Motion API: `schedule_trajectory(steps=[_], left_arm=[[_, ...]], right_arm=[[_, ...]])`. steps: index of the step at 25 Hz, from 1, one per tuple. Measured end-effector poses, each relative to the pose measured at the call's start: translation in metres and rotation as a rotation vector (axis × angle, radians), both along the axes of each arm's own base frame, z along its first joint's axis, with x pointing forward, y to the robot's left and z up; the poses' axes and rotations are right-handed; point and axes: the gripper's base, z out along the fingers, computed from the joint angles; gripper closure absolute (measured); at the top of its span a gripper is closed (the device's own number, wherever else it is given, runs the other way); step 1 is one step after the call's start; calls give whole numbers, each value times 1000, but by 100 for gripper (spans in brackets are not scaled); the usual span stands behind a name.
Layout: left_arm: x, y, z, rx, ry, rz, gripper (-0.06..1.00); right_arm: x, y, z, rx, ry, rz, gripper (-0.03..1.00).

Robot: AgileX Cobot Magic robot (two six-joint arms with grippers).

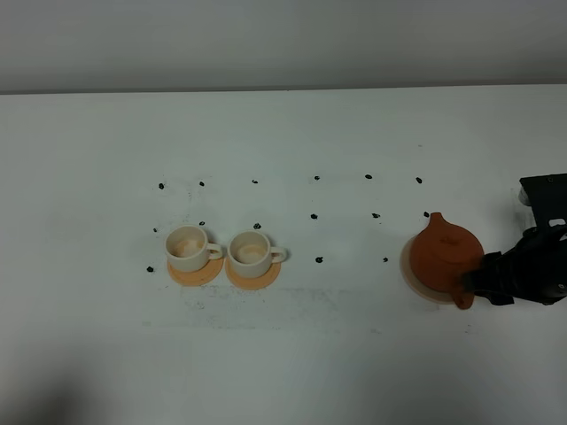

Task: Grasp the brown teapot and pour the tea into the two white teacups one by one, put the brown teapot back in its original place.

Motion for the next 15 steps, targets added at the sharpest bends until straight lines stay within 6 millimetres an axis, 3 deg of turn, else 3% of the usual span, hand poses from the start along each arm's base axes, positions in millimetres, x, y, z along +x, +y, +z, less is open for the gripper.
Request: schedule_trajectory(steps=[15], left_arm=[[0, 0, 0, 0, 0, 0, 63]], right_arm=[[-2, -4, 8, 12, -14, -4, 44]])
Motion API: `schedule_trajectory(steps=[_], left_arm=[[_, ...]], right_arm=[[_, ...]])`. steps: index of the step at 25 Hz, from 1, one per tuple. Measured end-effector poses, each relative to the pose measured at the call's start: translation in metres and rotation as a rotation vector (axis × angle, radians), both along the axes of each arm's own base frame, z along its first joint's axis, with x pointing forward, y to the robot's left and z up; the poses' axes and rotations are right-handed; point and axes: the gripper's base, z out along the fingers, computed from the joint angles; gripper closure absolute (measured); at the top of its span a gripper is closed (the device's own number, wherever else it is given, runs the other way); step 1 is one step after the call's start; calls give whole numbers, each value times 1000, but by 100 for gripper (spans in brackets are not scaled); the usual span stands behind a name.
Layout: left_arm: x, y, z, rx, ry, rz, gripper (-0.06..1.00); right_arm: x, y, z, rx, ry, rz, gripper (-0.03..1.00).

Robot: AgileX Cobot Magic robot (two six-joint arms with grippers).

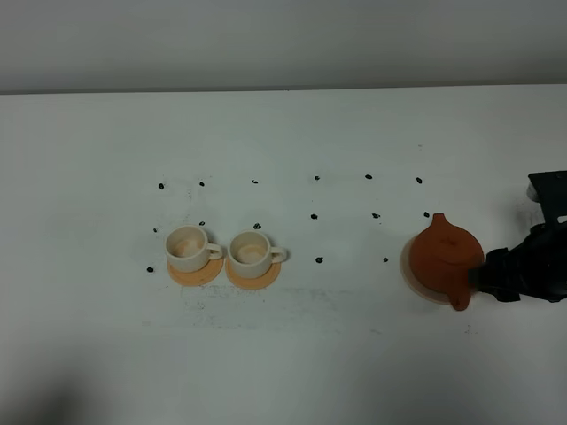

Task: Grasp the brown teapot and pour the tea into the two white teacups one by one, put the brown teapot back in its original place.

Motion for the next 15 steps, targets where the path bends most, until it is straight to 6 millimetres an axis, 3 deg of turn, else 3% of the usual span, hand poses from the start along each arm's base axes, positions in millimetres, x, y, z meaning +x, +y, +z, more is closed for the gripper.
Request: schedule_trajectory(steps=[4, 9, 15], left_arm=[[0, 0, 0, 0, 0, 0, 63], [0, 0, 0, 1, 0, 0, 63], [0, 0, 0, 1, 0, 0, 63]], right_arm=[[-4, -1, 18, 2, -46, -12, 44], [6, 3, 50, 53, -54, -39, 44], [17, 25, 62, 43, -43, -53, 44]])
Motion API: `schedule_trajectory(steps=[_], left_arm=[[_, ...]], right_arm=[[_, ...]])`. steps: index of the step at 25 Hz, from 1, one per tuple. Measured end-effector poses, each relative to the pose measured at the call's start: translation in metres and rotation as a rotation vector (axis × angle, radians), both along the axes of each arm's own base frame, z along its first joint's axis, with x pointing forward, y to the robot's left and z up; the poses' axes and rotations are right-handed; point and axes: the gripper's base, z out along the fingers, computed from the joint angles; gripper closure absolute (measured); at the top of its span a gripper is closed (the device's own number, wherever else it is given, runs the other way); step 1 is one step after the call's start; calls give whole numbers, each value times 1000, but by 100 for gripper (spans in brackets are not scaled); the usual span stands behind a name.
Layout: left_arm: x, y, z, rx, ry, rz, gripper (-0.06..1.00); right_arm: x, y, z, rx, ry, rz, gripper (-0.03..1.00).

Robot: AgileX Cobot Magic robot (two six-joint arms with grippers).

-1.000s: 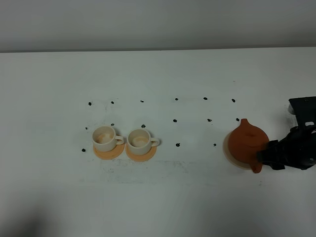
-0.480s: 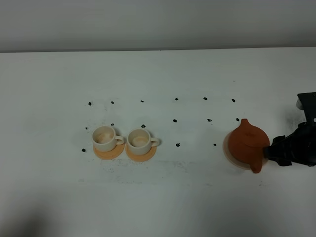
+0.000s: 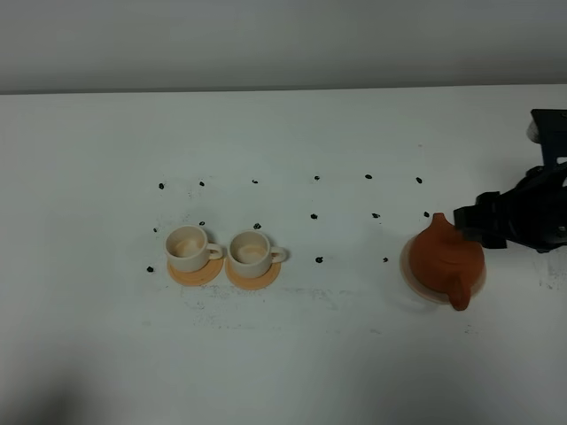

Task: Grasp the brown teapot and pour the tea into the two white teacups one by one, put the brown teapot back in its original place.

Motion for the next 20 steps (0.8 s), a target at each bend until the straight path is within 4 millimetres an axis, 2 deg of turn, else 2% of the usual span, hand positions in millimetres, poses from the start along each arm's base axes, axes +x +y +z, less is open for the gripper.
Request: schedule_trajectory(steps=[5, 7, 12, 20], left_arm=[[0, 0, 0, 0, 0, 0, 63], [0, 0, 0, 0, 0, 0, 63], [0, 0, 0, 1, 0, 0, 63], [0, 0, 0, 2, 0, 1, 63]], right_arm=[[-5, 30, -1, -9, 21, 15, 44], [-7, 36, -3, 2, 48, -2, 44], [-11, 33, -9, -24, 125, -43, 44], [-9, 24, -9, -76, 121, -97, 44]])
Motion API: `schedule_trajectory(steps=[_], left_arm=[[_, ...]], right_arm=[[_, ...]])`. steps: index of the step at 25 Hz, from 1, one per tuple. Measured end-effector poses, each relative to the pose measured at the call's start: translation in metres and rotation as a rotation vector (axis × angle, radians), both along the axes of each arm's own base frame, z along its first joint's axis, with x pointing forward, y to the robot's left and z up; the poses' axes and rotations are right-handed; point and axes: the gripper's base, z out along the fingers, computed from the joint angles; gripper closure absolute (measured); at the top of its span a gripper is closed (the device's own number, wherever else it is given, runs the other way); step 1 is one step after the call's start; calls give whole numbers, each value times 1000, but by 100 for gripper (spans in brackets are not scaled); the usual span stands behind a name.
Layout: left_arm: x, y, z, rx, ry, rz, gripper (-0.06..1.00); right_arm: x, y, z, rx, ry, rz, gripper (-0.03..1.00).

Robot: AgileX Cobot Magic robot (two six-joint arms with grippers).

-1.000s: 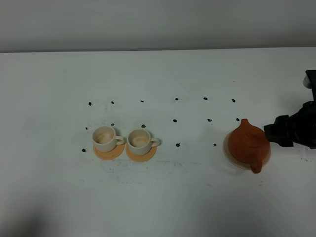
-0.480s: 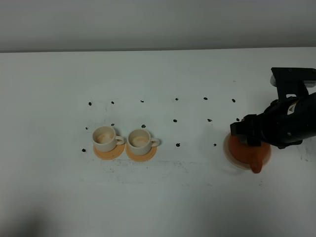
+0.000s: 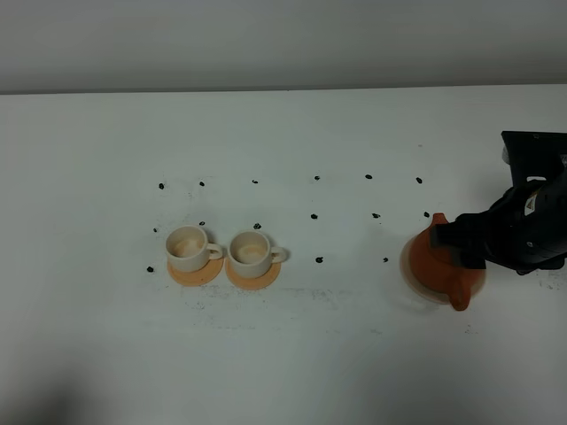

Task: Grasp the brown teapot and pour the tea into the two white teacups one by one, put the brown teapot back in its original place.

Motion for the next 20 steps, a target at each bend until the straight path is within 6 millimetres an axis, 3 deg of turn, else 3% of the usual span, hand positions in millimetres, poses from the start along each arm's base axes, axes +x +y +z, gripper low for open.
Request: schedule_trajectory(steps=[7, 12, 20], left_arm=[[0, 0, 0, 0, 1, 0, 63], [0, 0, 0, 0, 1, 0, 63], [0, 0, 0, 0, 2, 0, 63]], right_arm=[[-10, -3, 6, 44, -95, -39, 44], [-15, -5, -5, 47, -88, -56, 44], [-8, -6, -27, -8, -30, -30, 44]])
